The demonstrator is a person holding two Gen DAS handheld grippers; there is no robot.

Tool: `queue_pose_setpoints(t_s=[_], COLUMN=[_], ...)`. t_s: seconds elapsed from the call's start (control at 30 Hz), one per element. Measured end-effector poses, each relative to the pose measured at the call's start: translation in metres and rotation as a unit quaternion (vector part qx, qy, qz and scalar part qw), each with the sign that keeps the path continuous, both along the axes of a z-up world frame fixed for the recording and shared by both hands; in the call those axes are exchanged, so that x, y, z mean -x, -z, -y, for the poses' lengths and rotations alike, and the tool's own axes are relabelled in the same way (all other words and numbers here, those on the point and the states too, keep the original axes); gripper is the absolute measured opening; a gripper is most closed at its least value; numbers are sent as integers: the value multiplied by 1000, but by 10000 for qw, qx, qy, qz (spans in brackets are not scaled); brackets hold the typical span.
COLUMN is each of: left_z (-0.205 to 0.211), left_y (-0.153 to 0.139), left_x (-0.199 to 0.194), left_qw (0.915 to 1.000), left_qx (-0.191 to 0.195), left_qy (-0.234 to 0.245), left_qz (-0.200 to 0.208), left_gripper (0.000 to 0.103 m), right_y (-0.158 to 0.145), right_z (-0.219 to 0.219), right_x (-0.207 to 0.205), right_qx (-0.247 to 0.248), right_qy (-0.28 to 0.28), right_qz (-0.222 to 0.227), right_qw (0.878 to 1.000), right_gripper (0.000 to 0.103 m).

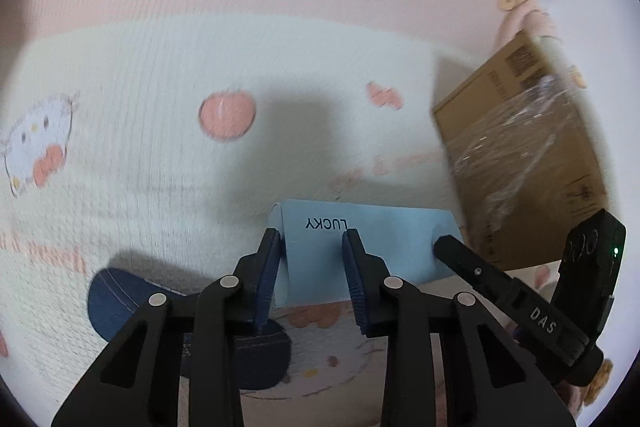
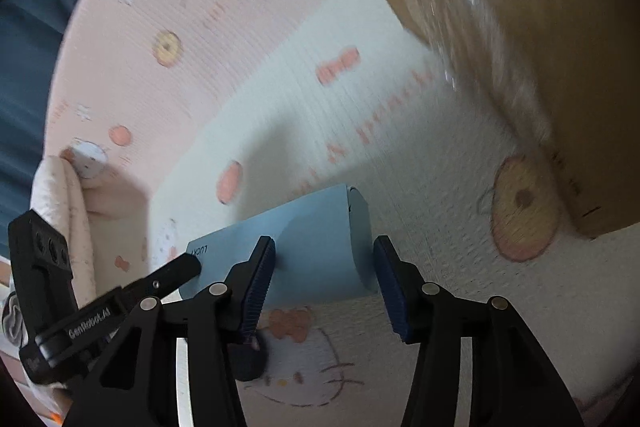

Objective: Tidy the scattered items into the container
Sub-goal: 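Carry the LUCKY box over the cardboard box and lower it in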

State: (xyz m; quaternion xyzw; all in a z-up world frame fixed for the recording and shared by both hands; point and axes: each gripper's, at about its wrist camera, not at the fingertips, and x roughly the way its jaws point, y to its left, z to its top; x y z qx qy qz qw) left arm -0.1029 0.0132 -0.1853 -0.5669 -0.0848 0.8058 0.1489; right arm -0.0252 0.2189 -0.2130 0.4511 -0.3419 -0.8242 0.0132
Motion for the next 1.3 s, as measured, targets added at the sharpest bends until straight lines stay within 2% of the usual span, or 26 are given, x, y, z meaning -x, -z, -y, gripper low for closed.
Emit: queue_pose_setpoints(t_s=[0.3, 0.5, 0.63, 0.77, 0.9, 1.03, 1.2, 1.3], left_z=[-15, -76, -138, -190, -233, -261, -269, -271], left_y=[-79, -139, -163, -158, -141, -125, -118, -111], left_x=[-8, -3, 5, 16, 23, 22, 23, 22], left_qw=[9976, 9911, 9836, 9812, 9796, 9801, 9820, 9782], left_qx=[-497, -753, -896, -1085, -1117, -847, -572, -381], left_qy=[171, 657, 1177, 1423, 1644, 1793, 1798, 2024], left_qz=[-442, -877, -1027, -728, -286, -108, 110, 265], left_gripper=[35, 35, 35, 35, 35, 35, 35, 34], right_y=[-101, -170, -197, -205, -198, -178, -154, -142], right_z=[-12, -70, -131, -190, -229, -250, -263, -272], right_x=[-19, -31, -42, -45, -50, -44, -31, -23], right_qx=[-734, -1052, -1040, -892, -771, -761, -589, -463], right_qy=[-81, 226, 524, 672, 780, 667, 247, -7], right_qz=[-660, -907, -943, -814, -594, -231, 74, 199], right_qw=[9951, 9900, 9887, 9904, 9922, 9946, 9979, 9987], right_gripper=[49, 49, 49, 49, 49, 49, 49, 49])
